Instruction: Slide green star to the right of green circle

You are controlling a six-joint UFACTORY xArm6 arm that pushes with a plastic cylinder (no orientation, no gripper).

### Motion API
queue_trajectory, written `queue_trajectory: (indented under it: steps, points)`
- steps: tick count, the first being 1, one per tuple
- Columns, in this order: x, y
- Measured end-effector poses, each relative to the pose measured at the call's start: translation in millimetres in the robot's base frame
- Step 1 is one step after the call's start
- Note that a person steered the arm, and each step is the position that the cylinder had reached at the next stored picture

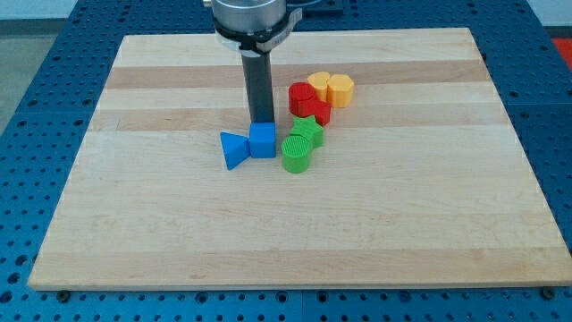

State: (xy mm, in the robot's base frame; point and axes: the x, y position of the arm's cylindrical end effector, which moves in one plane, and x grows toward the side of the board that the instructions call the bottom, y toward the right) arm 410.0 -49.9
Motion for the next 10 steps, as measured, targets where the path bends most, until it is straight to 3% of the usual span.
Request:
queue_trajectory:
  steps: [1,3,7,10]
  points:
    - [15,0]
    - [-22,3]
    - [-15,91]
    - [-20,47]
